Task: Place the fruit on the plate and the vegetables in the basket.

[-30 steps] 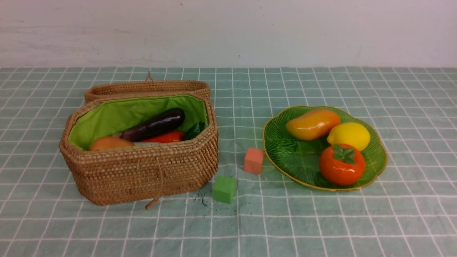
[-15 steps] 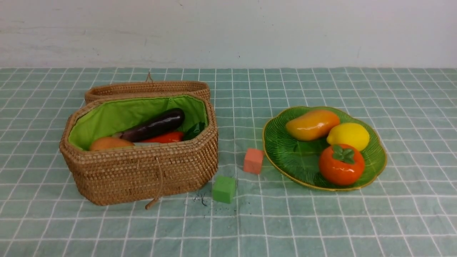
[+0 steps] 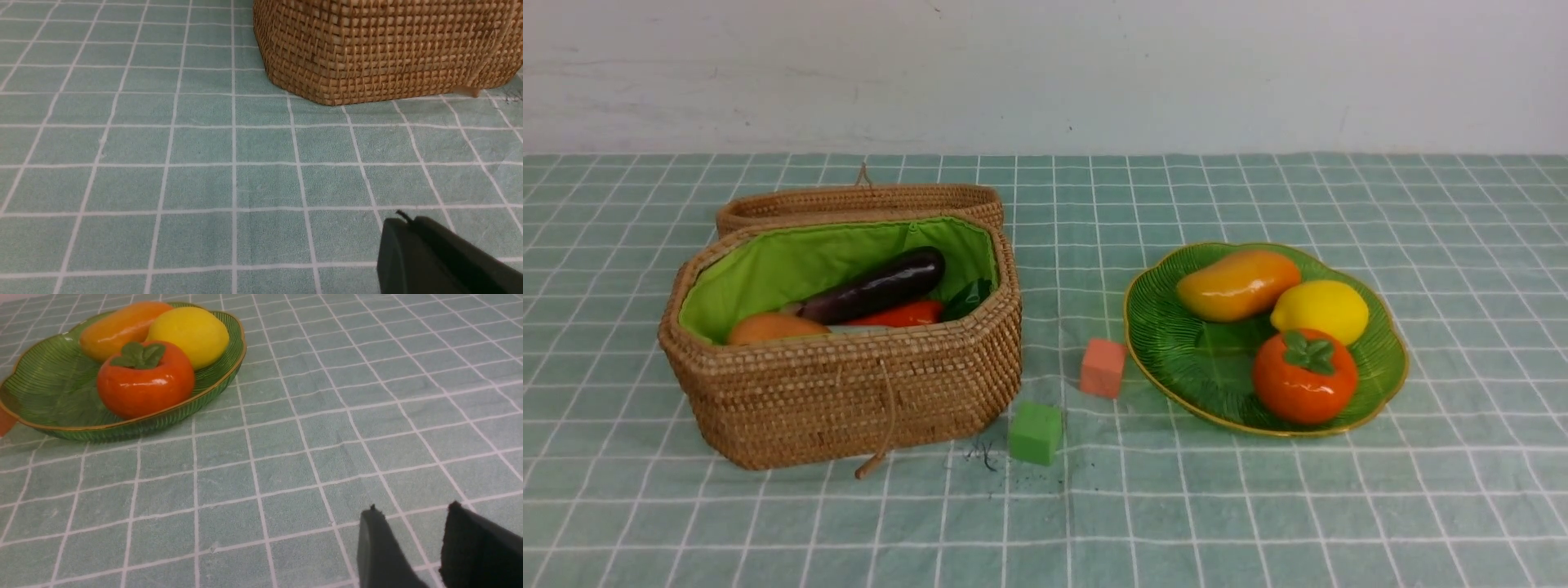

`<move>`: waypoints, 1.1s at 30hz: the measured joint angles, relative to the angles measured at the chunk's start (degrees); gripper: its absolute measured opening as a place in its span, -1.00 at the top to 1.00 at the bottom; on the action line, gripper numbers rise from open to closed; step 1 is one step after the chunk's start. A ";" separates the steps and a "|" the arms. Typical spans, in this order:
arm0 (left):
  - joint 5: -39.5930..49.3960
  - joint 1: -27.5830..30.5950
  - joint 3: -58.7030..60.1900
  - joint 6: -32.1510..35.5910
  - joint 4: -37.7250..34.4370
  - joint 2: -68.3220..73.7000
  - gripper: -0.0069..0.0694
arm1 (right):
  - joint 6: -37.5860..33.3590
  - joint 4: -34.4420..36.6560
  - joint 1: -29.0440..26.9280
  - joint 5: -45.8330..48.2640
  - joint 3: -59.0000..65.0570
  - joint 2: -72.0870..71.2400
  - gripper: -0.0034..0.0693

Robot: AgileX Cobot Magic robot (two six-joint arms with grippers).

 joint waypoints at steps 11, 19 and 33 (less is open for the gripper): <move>0.00 0.05 0.00 0.00 0.00 0.00 0.80 | 0.00 0.00 0.00 0.00 0.00 0.00 0.25; 0.00 0.11 0.00 0.00 0.01 0.00 0.78 | 0.00 0.00 0.00 0.00 0.00 0.00 0.25; 0.00 0.11 0.00 0.00 0.16 0.00 0.74 | 0.00 0.00 0.00 -0.02 0.00 0.00 0.25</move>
